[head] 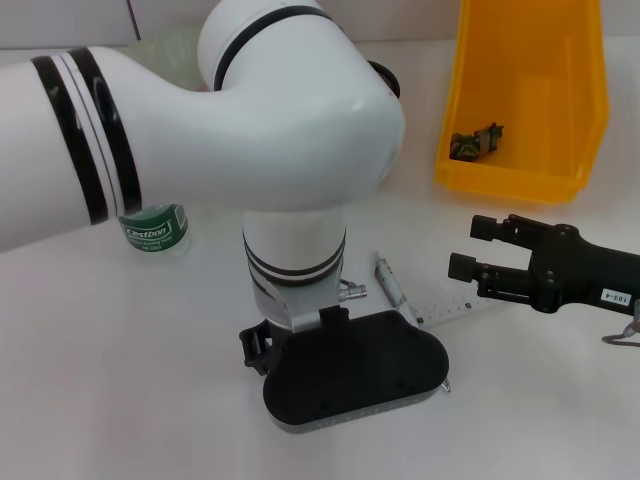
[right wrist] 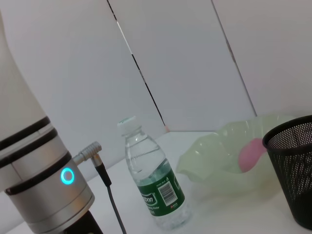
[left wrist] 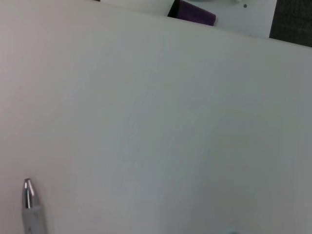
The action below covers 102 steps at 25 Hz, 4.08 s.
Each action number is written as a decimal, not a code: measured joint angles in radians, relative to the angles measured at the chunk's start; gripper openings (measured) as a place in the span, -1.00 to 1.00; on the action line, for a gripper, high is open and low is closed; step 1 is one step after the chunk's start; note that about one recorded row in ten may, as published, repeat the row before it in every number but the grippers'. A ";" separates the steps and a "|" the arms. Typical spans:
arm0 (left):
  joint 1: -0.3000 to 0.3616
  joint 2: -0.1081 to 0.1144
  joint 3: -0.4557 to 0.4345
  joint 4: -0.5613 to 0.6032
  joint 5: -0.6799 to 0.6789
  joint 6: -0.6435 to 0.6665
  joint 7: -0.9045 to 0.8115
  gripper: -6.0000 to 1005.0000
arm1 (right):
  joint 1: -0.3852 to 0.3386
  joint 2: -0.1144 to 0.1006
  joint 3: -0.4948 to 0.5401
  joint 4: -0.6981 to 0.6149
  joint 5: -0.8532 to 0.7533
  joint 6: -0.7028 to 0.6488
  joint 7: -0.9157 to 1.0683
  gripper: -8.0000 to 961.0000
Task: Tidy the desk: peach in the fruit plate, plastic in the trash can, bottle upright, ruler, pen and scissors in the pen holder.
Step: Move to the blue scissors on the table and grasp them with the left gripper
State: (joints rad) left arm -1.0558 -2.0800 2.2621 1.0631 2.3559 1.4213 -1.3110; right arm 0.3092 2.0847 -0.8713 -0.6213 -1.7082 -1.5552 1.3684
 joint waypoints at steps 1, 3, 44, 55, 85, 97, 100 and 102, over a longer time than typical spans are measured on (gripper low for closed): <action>0.002 0.000 0.002 0.000 0.000 -0.001 0.000 -0.21 | 0.000 0.000 0.000 0.000 0.000 -0.001 0.003 0.66; 0.004 0.000 0.007 0.001 -0.001 -0.003 0.000 -0.21 | 0.001 0.000 -0.001 0.000 0.000 -0.002 0.007 0.66; -0.013 0.000 -0.016 0.029 0.035 0.057 0.131 -0.66 | 0.024 -0.002 -0.023 -0.004 0.007 -0.002 0.035 0.65; -0.002 0.004 -0.054 0.047 0.080 0.080 0.094 -0.80 | 0.028 -0.005 -0.015 -0.023 0.026 -0.014 0.070 0.65; -0.035 0.010 -0.054 0.069 0.056 0.104 0.011 -0.05 | 0.033 -0.001 -0.024 -0.022 0.026 -0.010 0.082 0.65; -0.036 0.011 0.003 0.050 0.027 0.074 0.031 -0.04 | 0.035 0.000 -0.025 -0.016 0.025 -0.009 0.083 0.65; -0.036 0.011 0.013 0.047 0.019 0.067 0.038 -0.04 | 0.036 0.000 -0.025 -0.015 0.025 -0.008 0.083 0.65; -0.036 0.011 0.013 0.047 0.013 0.066 0.043 -0.04 | 0.036 0.000 -0.026 -0.014 0.025 -0.007 0.083 0.65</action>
State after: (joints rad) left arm -1.0918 -2.0693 2.2752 1.1100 2.3690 1.4868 -1.2683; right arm 0.3451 2.0847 -0.8969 -0.6354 -1.6828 -1.5625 1.4511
